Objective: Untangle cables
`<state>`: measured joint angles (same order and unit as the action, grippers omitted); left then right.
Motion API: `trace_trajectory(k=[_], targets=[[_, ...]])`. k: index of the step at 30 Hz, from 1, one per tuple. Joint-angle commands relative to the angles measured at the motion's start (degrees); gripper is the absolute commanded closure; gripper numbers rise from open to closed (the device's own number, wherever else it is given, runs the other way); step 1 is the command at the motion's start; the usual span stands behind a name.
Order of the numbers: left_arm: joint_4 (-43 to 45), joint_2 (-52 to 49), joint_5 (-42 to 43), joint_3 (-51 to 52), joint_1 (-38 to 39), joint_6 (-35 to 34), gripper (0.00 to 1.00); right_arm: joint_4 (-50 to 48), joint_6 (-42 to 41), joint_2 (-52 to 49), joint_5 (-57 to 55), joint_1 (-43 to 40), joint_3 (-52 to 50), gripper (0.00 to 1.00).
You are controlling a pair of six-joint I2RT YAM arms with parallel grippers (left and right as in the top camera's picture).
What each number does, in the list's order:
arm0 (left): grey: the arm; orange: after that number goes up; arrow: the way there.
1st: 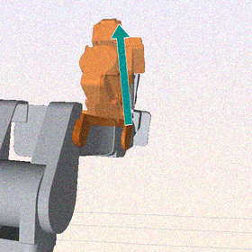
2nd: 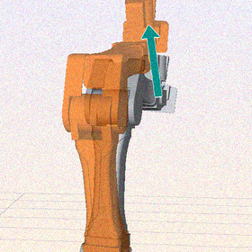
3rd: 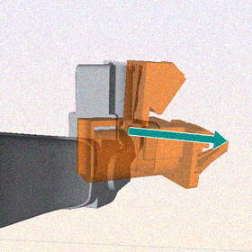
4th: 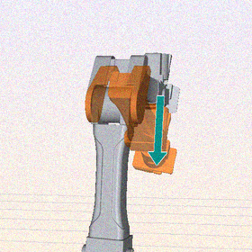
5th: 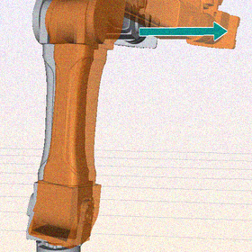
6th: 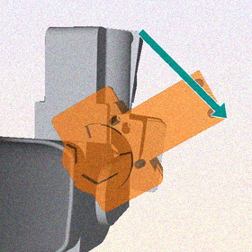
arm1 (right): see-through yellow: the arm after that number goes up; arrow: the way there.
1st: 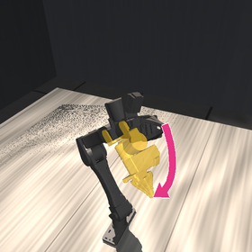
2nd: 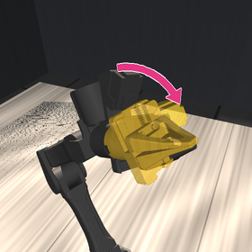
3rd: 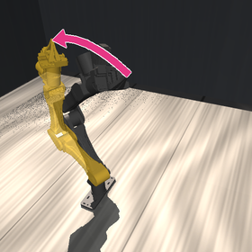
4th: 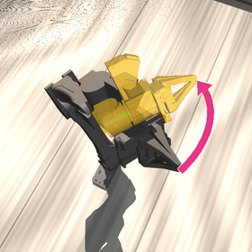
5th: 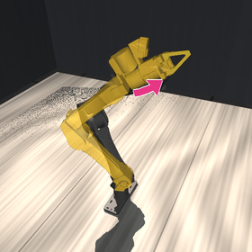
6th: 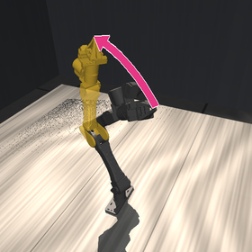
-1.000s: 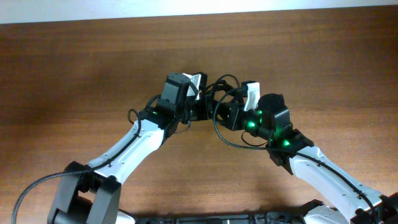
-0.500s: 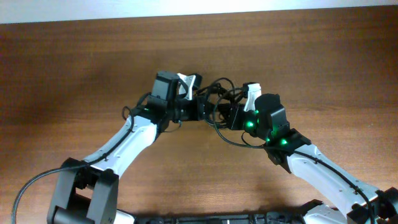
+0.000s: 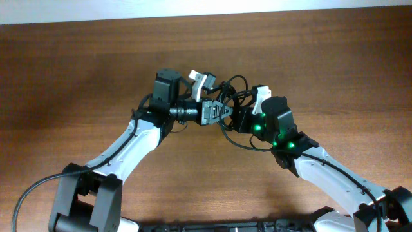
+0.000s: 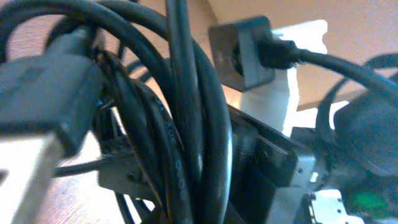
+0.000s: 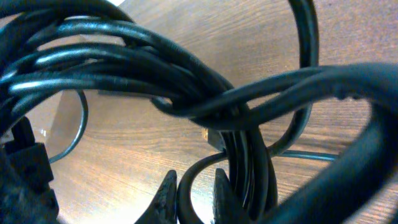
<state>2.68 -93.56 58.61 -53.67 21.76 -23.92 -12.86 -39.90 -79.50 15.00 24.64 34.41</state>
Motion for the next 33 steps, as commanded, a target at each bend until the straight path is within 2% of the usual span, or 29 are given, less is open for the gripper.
trace_trajectory(k=[1, 3, 4, 5, 7, 8, 11, 14, 17, 21, 22, 24, 25, 26, 27, 28, 30, 31, 32, 33], targets=[[0.72, 1.64, 12.09, -0.9, 2.49, 1.73, 1.0, -0.39, 0.46, -1.86, -1.25, -0.35, -0.31, 0.77], [0.72, 1.64, 11.06, -0.9, 1.97, 1.7, 1.0, -0.44, 0.46, -1.79, 1.27, -0.42, -0.31, 0.53], [0.72, 1.64, 10.64, -0.9, 1.33, 1.66, 1.0, -0.39, 0.46, -1.36, 3.26, -0.79, -0.31, 0.34], [0.72, 1.64, 10.32, -0.92, 0.55, 1.68, 1.0, -0.17, 0.46, -0.55, 5.68, -1.68, -0.31, 0.21], [0.66, 1.64, 9.03, -0.9, -1.2, 1.44, 1.0, 0.39, 0.46, 1.77, 10.73, -4.37, -0.31, 0.05], [0.59, 1.64, 7.63, -0.92, -2.6, 1.03, 1.0, 0.66, 0.46, 3.56, 14.53, -6.71, -0.31, 0.01], [-1.64, 1.64, -0.35, -0.9, -6.6, -4.26, 1.0, 0.63, 0.46, 9.55, 28.28, -14.97, -0.31, 0.01], [-2.32, 1.64, -4.48, -0.9, -8.17, -8.68, 1.0, 0.66, 0.46, 13.18, 35.85, -20.33, -0.33, 0.01], [-1.84, 1.64, -7.15, -0.92, -8.44, -16.02, 1.0, 1.7, 0.48, 14.8, 37.29, -24.59, -0.33, 0.01], [-0.35, 1.64, -12.15, -0.92, -8.44, -30.64, 1.0, 8.26, 0.5, 14.43, 36.41, -26.64, -0.33, 0.01], [1.05, 1.64, -12.02, -0.92, -8.44, -32.26, 1.0, 10.58, 0.5, 14.19, 36.41, -26.53, -0.33, 0.01], [4.15, 1.64, -11.39, -0.92, -8.44, -30.47, 1.0, 15.15, 0.74, 13.81, 36.46, -26.53, -0.33, 0.01], [5.49, 1.64, -10.08, -0.92, -8.44, -27.61, 1.0, 16.52, 1.42, 13.7, 36.46, -26.53, -0.35, 0.1], [6.56, 1.64, -8.31, -0.92, -8.41, -24.28, 1.0, 17.22, 2.23, 13.66, 36.46, -26.53, -0.35, 0.25], [7.85, 1.64, -5.29, -0.92, -8.37, -20.83, 1.0, 17.44, 2.19, 13.57, 36.46, -26.53, -0.35, 0.51], [8.61, 1.64, -2.95, -0.92, -8.35, -17.92, 1.0, 17.35, 2.08, 13.51, 36.48, -26.53, -0.35, 0.61], [8.81, 1.64, 1.88, -0.92, -8.24, -7.78, 1.0, 17.33, 1.51, 13.51, 37.03, -26.53, -0.35, 0.64], [8.04, 1.64, 2.75, -0.9, -7.98, -4.94, 1.0, 17.29, 0.83, 13.51, 37.66, -26.53, -0.35, 0.72], [7.58, 1.64, 2.71, -0.92, -7.39, -2.8, 1.0, 17.07, 0.17, 13.51, 39.45, -26.53, -0.35, 0.86], [7.65, 1.64, 2.67, -0.92, -6.75, -1.57, 1.0, 16.94, 0.17, 13.51, 40.76, -26.47, -0.35, 0.92]])
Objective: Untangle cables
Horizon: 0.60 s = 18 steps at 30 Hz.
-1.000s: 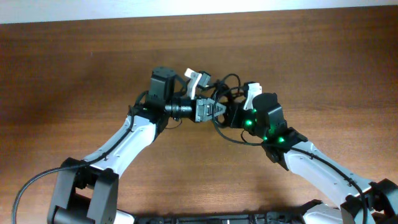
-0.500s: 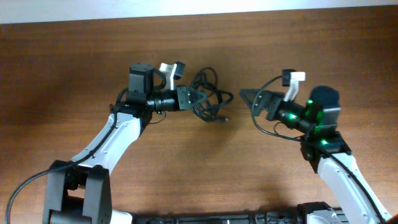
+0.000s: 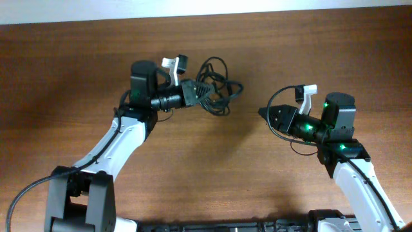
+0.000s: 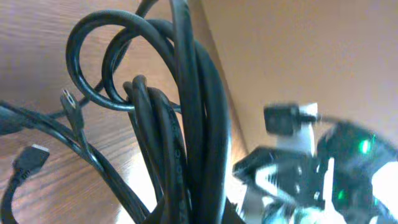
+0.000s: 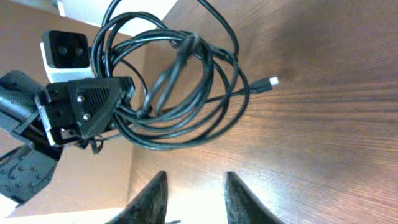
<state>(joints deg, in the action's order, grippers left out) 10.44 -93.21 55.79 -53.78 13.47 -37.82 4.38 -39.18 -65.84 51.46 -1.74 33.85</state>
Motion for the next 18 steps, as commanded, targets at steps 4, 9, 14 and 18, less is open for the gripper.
trace_trajectory(k=[4, 9, 14, 18], targets=[[0.26, 1.29, 0.44, -0.81, 5.46, 13.75, 1.0, -0.28, -1.44, -0.15, 8.35, 0.61, 0.22, 0.92], [0.28, 1.29, -9.35, -0.81, 10.86, 13.75, 1.0, -0.2, -6.36, -0.15, 6.43, 3.72, 0.22, 0.65], [0.44, 1.29, -13.64, -0.81, 14.45, 15.21, 1.0, -0.07, -11.34, -0.15, -0.17, 5.57, 0.22, 0.64], [0.5, 1.29, -13.64, -0.81, 14.93, 15.21, 1.0, 0.2, -13.68, -0.17, -2.23, 5.57, 0.22, 0.73]])
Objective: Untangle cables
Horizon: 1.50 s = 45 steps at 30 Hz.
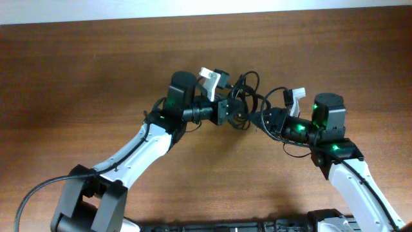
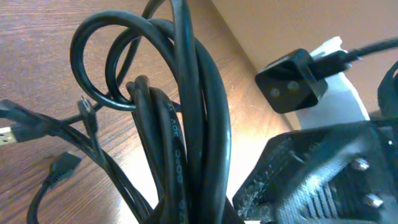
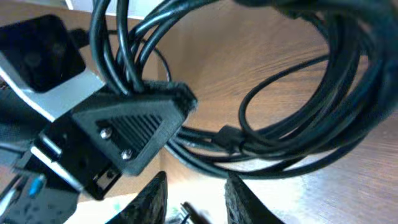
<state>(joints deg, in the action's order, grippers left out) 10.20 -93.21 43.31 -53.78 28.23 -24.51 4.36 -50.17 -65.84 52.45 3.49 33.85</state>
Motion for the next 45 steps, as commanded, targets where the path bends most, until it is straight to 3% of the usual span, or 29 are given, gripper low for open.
trace_trajectory(k=[1, 9, 17, 18, 19, 22, 28, 34, 38, 45], targets=[[0.92, 1.29, -1.14, -0.81, 0.17, 1.9, 1.0, 0.44, -2.71, -0.17, -3.61, 0.37, 0.22, 0.74], [0.9, 1.29, -1.07, -0.81, 0.11, 1.88, 1.0, 5.29, -2.62, -0.17, -7.19, 0.35, 0.22, 0.73], [0.9, 1.29, 5.38, -0.81, 0.11, 1.92, 1.0, 5.29, -1.11, -0.22, -16.87, 0.35, 0.22, 0.74], [0.9, 1.29, 5.55, -0.81, 0.11, 1.9, 1.0, 5.29, -1.11, -0.22, -17.7, 0.35, 0.22, 0.78], [0.9, 1.29, 5.64, -0.81, 0.11, 1.9, 1.0, 5.27, -1.11, -0.22, -18.53, 0.37, 0.22, 0.96], [1.16, 1.29, 6.8, -0.81, 0.13, 1.86, 1.0, 5.22, -1.11, -0.22, -18.6, 0.37, 0.22, 0.96], [3.39, 1.29, 7.1, -0.81, 1.68, -2.03, 1.0, -0.57, -1.14, -0.24, -17.2, 2.34, 0.22, 0.96], [14.19, 1.29, 14.16, -0.81, 3.74, -7.43, 1.0, -8.2, -2.01, -3.45, -16.98, 4.98, 0.22, 0.96], [12.26, 1.29, 15.26, -0.81, 5.03, -7.34, 1.0, -17.0, -2.47, -5.16, -15.69, 5.44, 0.24, 0.96], [9.14, 1.29, 17.35, -0.79, 3.96, -3.65, 1.0, -20.83, -2.91, -5.14, -9.97, 1.92, 0.26, 0.96]])
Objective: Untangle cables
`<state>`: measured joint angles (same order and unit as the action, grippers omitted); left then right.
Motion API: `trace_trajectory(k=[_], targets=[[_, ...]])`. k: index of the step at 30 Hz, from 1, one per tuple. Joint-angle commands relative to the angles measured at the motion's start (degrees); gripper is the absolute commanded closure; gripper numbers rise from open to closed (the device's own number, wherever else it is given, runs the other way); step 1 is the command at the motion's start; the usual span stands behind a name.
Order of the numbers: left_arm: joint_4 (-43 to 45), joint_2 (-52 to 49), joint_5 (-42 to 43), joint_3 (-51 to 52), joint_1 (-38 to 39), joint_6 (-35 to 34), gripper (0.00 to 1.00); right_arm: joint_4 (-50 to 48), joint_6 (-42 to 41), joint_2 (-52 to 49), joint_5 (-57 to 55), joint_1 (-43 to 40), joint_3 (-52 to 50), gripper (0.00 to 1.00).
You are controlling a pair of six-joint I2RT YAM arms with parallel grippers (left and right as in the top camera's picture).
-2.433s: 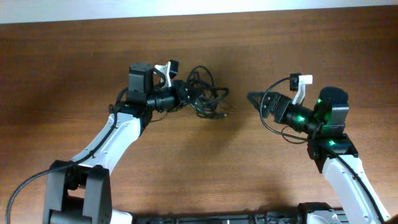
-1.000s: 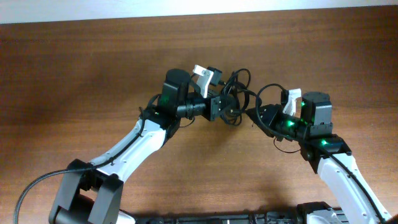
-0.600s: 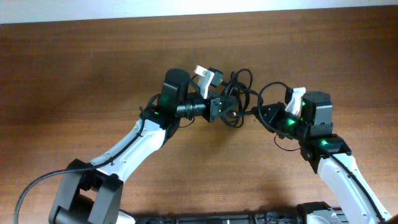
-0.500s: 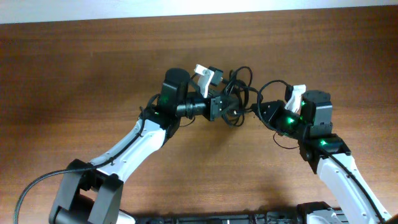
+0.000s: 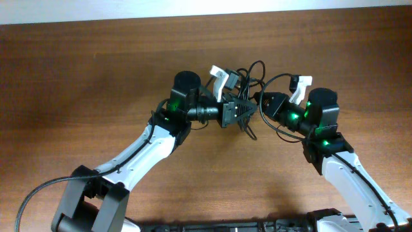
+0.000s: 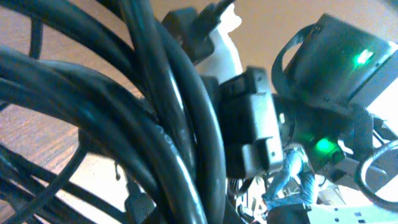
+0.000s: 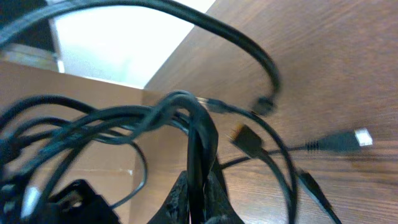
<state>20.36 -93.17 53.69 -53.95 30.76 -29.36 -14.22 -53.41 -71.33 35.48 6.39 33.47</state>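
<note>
A tangle of black cables hangs between my two grippers over the middle of the brown table. My left gripper is shut on the thick part of the bundle, which fills the left wrist view and hides its fingers. Facing it from the right, my right gripper is shut on a few strands, pinched between its fingers. Loose ends with plugs, one a silver-tipped USB plug, lie on the wood beyond.
The table's far edge meets a white wall at the top of the overhead view. The two wrists nearly touch, with the right wrist's white camera mount just behind the bundle.
My right gripper was open beside the bundle and is now shut on some of its strands. Both grippers have shifted slightly to the right and toward the far edge.
At first both grippers were close together in the tangle at mid-table. Then they stood far apart, the left holding the whole bundle at the left, the right open and empty. The left then held the bundle against the open right gripper, which now grips strands.
</note>
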Motion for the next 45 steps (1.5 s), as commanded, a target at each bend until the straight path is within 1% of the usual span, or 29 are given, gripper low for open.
trace_trajectory(k=[1, 5, 10, 12, 16, 19, 21, 23, 25, 27, 29, 32, 37, 38, 39, 41, 43, 44, 45], targets=[[-1.01, 1.25, 6.97, -0.61, 0.83, 1.2, 1.0, -2.29, 0.35, 0.35, 8.09, -1.79, 0.61, 0.96], [-2.29, 1.25, 6.99, -0.61, -0.57, 1.2, 1.0, -2.25, 0.33, 0.35, 8.96, -5.44, 0.61, 0.96], [-2.49, 1.25, 7.19, -0.63, 0.81, 1.11, 1.0, -2.1, 0.31, 0.33, 8.59, -5.66, 0.61, 0.96], [-2.45, 1.25, 6.49, -0.63, 1.7, -0.37, 1.0, -1.49, -1.42, 0.33, 7.52, -5.57, 0.61, 0.96], [-1.99, 1.25, 2.73, -0.63, 3.39, -6.49, 1.0, -0.72, -3.34, 0.33, 4.42, -4.09, 0.61, 0.96], [-2.01, 1.25, -2.27, -0.61, 5.03, -12.26, 1.0, -0.76, -6.91, 0.33, -0.07, -2.05, 0.61, 0.96], [-1.66, 1.25, -4.0, -0.63, 6.14, -16.13, 1.0, -0.74, -7.15, 0.33, -4.15, -0.52, 0.61, 0.96], [-0.26, 1.25, -4.17, -0.63, 6.34, -18.86, 1.0, -0.02, -7.96, 0.33, -7.89, 1.03, 0.61, 0.96], [3.28, 1.25, -5.7, -0.63, 6.32, -23.87, 1.0, 1.55, -11.23, 0.33, -11.69, 3.17, 0.61, 0.96], [4.74, 1.25, -8.74, -0.63, 6.19, -25.35, 1.0, 1.57, -12.17, 0.33, -11.08, 4.24, 0.61, 0.96], [4.31, 1.25, -14.23, -0.61, 5.46, -26.75, 1.0, 1.64, -12.28, 0.33, -6.69, 4.81, 0.61, 0.96], [4.07, 1.25, -16.7, -0.61, 3.76, -28.55, 1.0, 1.57, -12.26, 0.33, -2.29, 4.79, 0.61, 0.96], [4.04, 1.25, -22.14, -0.63, 0.81, -28.57, 1.0, 1.57, -12.04, 0.33, 2.29, 4.79, 0.61, 0.94], [4.04, 1.25, -22.97, -0.63, 0.37, -28.87, 1.0, 1.55, -11.52, 0.33, 2.86, 4.79, 0.61, 0.88], [4.04, 1.25, -23.58, -0.61, -0.17, -29.66, 1.0, 1.57, -11.37, 0.33, 2.93, 4.79, 0.61, 0.78], [4.07, 1.25, -23.61, -0.63, -1.05, -30.21, 1.0, 1.31, -11.37, 0.33, 2.86, 4.79, 0.61, 0.64], [4.02, 1.25, -23.61, -0.63, -1.27, -30.21, 1.0, 0.02, -10.05, 0.33, 2.43, 4.72, 0.61, 0.46], [4.02, 1.25, -23.87, -0.63, -1.27, -30.21, 1.0, -0.52, -9.29, 0.33, 1.77, 4.72, 0.61, 0.33], [4.02, 1.25, -24.3, -0.63, -1.27, -30.21, 1.0, -0.66, -8.79, 0.33, 1.18, 4.55, 0.61, 0.27]])
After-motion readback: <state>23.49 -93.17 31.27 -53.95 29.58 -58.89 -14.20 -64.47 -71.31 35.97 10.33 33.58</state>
